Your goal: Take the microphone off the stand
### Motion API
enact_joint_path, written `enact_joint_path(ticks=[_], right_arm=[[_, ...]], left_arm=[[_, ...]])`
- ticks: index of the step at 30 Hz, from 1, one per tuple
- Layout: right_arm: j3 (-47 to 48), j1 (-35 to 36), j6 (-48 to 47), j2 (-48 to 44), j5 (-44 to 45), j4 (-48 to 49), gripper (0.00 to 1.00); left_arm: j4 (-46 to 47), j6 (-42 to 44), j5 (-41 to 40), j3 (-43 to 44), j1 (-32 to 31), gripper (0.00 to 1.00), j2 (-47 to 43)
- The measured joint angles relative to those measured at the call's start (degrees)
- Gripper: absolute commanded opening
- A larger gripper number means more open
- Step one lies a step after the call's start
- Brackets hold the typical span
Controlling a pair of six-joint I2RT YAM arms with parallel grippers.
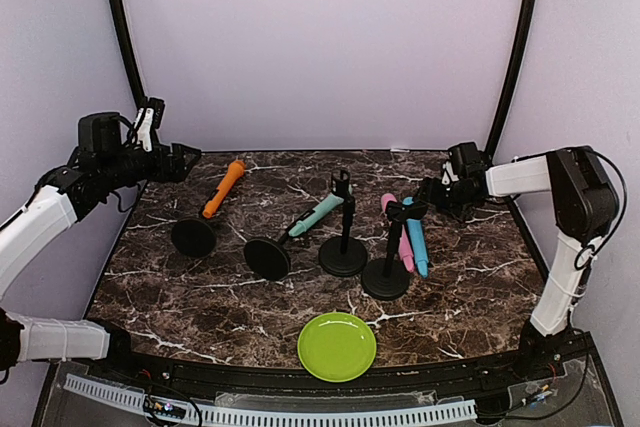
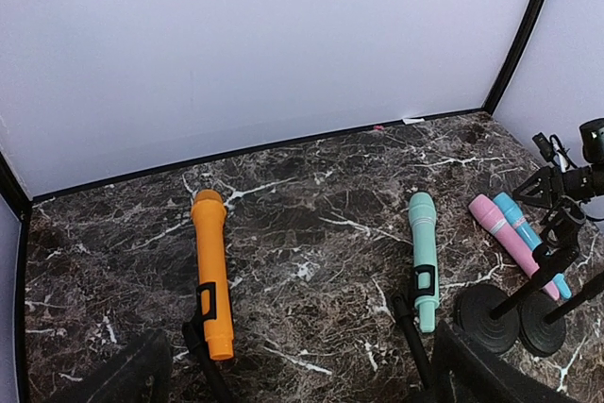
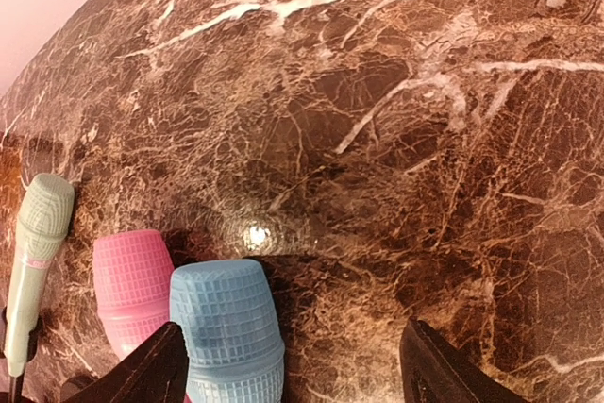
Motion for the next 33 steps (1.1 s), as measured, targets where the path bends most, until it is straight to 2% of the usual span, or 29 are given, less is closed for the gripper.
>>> enact_joint_path(ticks=[10,15,21,26,33], right_arm=[[-8.1,0.0,0.4,-12.5,-1.5,7.1,0.83],[-10.9,0.0,0.1,-18.4,-1.7,8.0,0.83],[-14.0,0.0,-0.8,-24.9,-1.5,7.7,0.85],[-16.7,0.0,-1.5,-31.7,-1.2,7.8,0.88],[-18.6,0.0,-2.0,-34.9,0.0,7.9,0.89]], left_arm=[[0.3,-0.2,1.1,-0.1,-1.3,0.94,5.9],[0.2,-0.5,0.7,0.3,-7.9,0.89,11.9],[-0.7,-1.5,-0.4,2.0,-14.6,0.88,18.0],[-2.6,-1.4,-4.3,7.0,-20.5,0.89,24.6],[-8.2,-0.1,-10.2,17.8,-26.0,0.92,37.7]])
